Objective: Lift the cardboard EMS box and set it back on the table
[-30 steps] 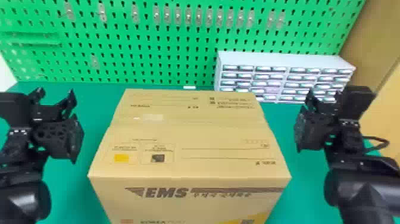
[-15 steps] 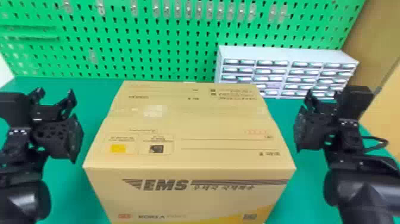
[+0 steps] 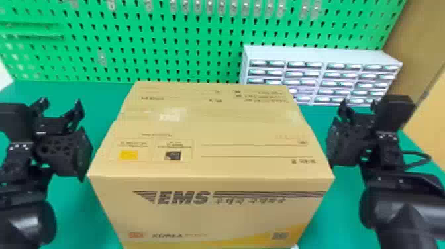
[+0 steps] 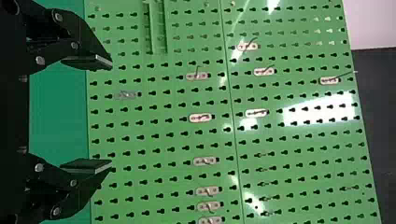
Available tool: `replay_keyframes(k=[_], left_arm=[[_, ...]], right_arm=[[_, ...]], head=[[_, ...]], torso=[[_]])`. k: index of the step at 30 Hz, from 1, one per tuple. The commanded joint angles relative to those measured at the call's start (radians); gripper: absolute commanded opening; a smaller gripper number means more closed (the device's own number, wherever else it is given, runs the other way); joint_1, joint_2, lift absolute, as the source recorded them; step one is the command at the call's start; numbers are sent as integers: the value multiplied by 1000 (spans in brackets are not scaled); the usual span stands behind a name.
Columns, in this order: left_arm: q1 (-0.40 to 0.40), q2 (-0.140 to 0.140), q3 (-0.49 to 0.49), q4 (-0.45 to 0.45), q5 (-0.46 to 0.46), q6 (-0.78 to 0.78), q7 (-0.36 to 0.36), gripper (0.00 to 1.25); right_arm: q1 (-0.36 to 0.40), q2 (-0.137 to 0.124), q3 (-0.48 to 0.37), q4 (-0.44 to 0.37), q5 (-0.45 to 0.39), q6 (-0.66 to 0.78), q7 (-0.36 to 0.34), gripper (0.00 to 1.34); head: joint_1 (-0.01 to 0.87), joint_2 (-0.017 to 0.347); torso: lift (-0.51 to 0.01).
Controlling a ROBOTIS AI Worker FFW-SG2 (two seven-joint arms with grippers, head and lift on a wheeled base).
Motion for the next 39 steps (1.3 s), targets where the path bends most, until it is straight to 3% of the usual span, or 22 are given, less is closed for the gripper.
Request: replay_keyframes(k=[1, 14, 27, 39], left_arm=[[0, 0, 0, 0, 0, 0, 0, 753], [-3, 0, 0, 0, 0, 0, 0, 753], [-8, 2, 11, 40, -6, 0, 0, 753], [-9, 2, 17, 60, 2, -1, -6, 752]], right_arm=[[-1, 2, -2, 0, 0, 0, 0, 802], [1, 3, 2, 12, -11, -5, 0, 804], [13, -37, 11, 117, -89, -121, 38, 804], [7, 12, -23, 238, -117, -281, 38, 804]], head=[[678, -15], [678, -15], [678, -15], [678, -15]], torso=[[-94], [-94], [-94], [-94]])
